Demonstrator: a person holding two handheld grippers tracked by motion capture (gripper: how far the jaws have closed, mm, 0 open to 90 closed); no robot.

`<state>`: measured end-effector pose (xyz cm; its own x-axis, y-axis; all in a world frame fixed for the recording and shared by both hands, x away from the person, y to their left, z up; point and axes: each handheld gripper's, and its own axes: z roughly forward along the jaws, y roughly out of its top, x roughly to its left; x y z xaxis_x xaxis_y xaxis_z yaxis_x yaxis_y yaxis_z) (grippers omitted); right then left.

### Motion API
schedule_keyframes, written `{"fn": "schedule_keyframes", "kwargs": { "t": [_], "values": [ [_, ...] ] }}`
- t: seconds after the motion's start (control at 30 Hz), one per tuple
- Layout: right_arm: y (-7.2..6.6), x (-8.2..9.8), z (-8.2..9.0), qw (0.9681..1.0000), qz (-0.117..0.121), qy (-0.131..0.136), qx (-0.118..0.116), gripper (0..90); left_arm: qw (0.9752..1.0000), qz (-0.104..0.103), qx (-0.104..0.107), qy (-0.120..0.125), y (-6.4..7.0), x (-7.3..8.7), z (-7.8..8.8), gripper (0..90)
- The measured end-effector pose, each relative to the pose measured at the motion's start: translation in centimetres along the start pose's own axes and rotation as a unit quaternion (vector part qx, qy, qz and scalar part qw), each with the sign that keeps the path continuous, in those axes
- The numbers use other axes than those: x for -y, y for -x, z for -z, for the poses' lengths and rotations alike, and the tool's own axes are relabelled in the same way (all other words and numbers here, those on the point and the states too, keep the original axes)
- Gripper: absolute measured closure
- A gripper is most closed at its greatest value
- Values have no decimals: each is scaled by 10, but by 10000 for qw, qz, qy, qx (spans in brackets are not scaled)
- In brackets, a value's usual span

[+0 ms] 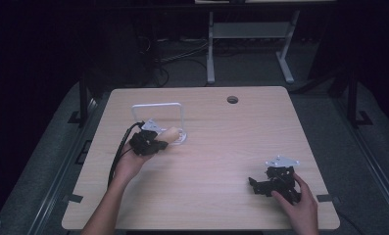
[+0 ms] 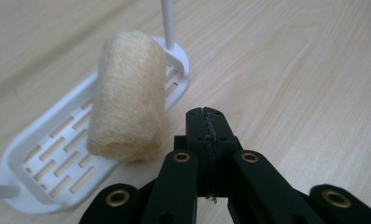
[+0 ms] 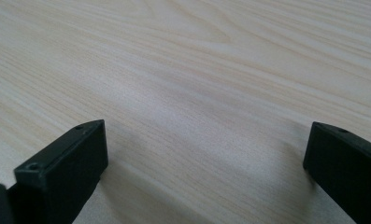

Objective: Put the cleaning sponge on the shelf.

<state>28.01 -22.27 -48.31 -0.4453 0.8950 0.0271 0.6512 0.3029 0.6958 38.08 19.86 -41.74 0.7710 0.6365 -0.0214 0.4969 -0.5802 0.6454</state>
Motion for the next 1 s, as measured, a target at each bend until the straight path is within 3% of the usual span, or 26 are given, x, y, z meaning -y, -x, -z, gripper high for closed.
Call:
{"fn": "schedule_keyframes", "kwargs": {
  "t": [0.63,1.0],
  "values": [
    [0,0,0,10000,-2,0,0,0,9997,157,-58,-171,-2,14,-27,880],
    [0,0,0,10000,-2,1,0,0,9992,237,-215,-232,-11,19,-27,881]
  ]
}}
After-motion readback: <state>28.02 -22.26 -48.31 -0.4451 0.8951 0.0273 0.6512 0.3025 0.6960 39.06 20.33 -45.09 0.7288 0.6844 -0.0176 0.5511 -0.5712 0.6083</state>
